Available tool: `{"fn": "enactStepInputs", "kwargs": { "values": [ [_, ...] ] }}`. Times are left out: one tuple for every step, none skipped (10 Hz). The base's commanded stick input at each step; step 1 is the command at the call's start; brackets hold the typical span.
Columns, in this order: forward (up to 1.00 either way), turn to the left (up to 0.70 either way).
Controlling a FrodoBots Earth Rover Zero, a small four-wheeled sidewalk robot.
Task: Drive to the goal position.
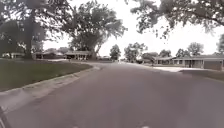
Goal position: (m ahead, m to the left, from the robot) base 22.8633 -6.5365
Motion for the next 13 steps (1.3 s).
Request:
{"fn": "enactStepInputs", "kwargs": {
  "values": [
    [0.7, 0.0],
    [0.7, 0.0],
    [0.7, 0.0],
    [0.7, 0.0],
    [0.7, 0.0],
    [0.7, 0.0],
    [0.7, 0.0],
    [0.7, 0.0],
    [0.7, 0.0],
    [0.7, 0.0],
    [0.7, 0.0],
    [0.7, 0.0],
    [0.7, 0.0]
  ]
}}
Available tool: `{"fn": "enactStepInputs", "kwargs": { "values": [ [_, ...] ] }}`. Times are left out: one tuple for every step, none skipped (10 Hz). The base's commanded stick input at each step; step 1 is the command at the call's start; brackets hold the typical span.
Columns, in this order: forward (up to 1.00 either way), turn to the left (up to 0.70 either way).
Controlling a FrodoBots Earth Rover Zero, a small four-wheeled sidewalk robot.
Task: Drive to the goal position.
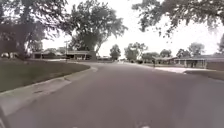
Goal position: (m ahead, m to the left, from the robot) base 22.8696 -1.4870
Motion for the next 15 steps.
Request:
{"fn": "enactStepInputs", "kwargs": {
  "values": [
    [0.7, 0.0],
    [0.7, 0.0],
    [0.7, 0.0],
    [0.7, 0.0],
    [0.7, 0.0],
    [0.7, 0.0],
    [0.7, 0.0],
    [0.7, 0.0],
    [0.7, 0.0],
    [0.7, 0.0],
    [0.7, 0.0],
    [0.7, 0.0],
    [0.7, 0.0],
    [0.7, 0.0],
    [0.7, 0.0]
  ]
}}
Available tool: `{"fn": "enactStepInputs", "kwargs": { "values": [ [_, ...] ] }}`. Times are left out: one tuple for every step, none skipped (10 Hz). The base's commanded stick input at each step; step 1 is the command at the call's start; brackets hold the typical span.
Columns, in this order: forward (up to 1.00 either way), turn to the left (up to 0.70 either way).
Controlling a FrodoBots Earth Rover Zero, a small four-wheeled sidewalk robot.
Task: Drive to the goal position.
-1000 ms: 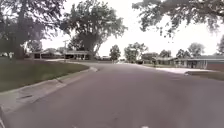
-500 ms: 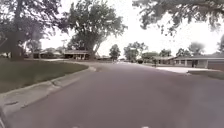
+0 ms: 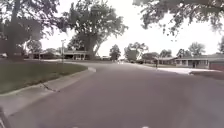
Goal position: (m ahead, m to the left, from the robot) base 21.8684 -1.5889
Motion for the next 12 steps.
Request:
{"fn": "enactStepInputs", "kwargs": {
  "values": [
    [0.7, 0.0],
    [0.7, 0.0],
    [0.7, 0.0],
    [0.7, 0.0],
    [0.7, 0.0],
    [0.7, 0.0],
    [0.7, 0.0],
    [0.7, 0.0],
    [0.7, 0.0],
    [0.7, 0.0],
    [0.7, 0.0],
    [0.7, 0.0]
  ]
}}
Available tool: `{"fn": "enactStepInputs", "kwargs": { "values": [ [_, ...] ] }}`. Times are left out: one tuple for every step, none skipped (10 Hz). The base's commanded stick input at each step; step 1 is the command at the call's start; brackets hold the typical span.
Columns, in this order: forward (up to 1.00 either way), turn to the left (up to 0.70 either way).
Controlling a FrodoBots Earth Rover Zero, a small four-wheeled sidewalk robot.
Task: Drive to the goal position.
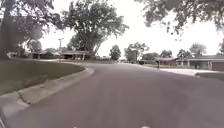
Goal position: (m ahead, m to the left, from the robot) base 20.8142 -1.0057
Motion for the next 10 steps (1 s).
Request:
{"fn": "enactStepInputs", "kwargs": {
  "values": [
    [0.7, 0.0],
    [0.7, 0.0],
    [0.7, 0.0],
    [0.7, 0.0],
    [0.7, 0.0],
    [0.7, 0.0],
    [0.7, 0.0],
    [0.7, 0.0],
    [0.7, 0.0],
    [0.7, 0.0]
  ]
}}
